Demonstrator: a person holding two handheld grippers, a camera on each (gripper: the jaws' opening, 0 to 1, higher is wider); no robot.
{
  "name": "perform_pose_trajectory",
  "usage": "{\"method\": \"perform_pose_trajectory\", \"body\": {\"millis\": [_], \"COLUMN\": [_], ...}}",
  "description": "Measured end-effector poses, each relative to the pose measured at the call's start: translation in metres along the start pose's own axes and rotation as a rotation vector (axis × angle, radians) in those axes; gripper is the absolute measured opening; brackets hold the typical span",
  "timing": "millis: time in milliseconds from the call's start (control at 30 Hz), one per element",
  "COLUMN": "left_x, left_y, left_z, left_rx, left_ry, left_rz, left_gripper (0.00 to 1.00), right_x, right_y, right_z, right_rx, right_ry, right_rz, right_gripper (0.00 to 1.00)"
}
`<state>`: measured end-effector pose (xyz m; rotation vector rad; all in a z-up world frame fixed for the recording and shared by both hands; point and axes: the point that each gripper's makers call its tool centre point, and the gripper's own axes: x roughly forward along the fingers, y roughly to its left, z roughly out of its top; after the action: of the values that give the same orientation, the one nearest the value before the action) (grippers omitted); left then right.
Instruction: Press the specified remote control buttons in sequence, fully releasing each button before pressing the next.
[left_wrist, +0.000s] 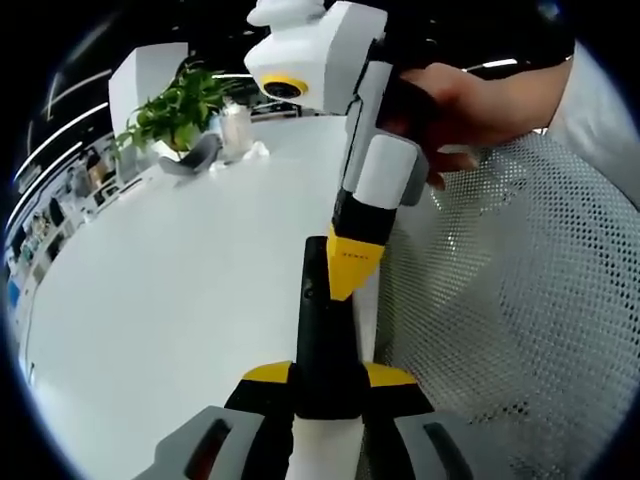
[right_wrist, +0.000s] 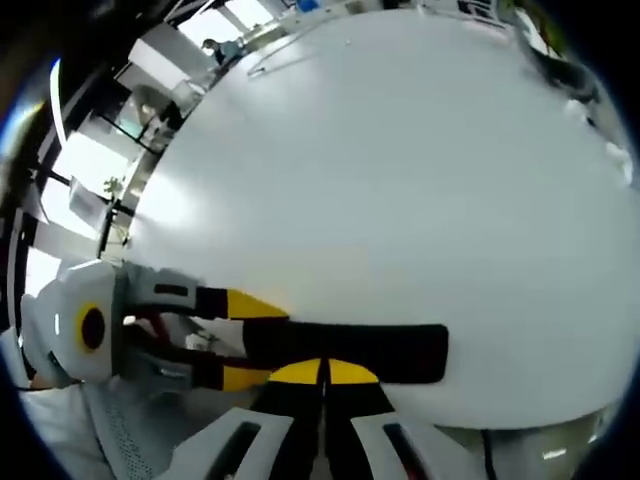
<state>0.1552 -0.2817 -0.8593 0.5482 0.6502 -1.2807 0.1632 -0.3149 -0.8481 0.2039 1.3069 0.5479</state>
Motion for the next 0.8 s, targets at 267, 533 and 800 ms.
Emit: {"method": "perform_pose_trajectory", "body": {"millis": [267,533,800], "left_x": [0.0,0.001,0.001], "left_y": [0.0,-0.004,-0.005], "left_z": [0.001,0.002,0.002], "left_rx": [0.013,0.012,0.011], "left_ry": [0.0,0.0,0.002], "left_rz": [0.002,-0.017,-0.017], "left_gripper": [0.24,0.24,0.24], "right_x": [-0.002,0.003,0.006], "right_y": [0.004,0.013,0.009], "right_z": [0.006,0.001,-0.003], "right_rx": [0.009,-0.014,-0.027], "right_ry": [-0.038,-0.009,0.013], "right_rz": [0.023,0.055,0.031], "right_gripper": [0.0,0.0,0.0]}}
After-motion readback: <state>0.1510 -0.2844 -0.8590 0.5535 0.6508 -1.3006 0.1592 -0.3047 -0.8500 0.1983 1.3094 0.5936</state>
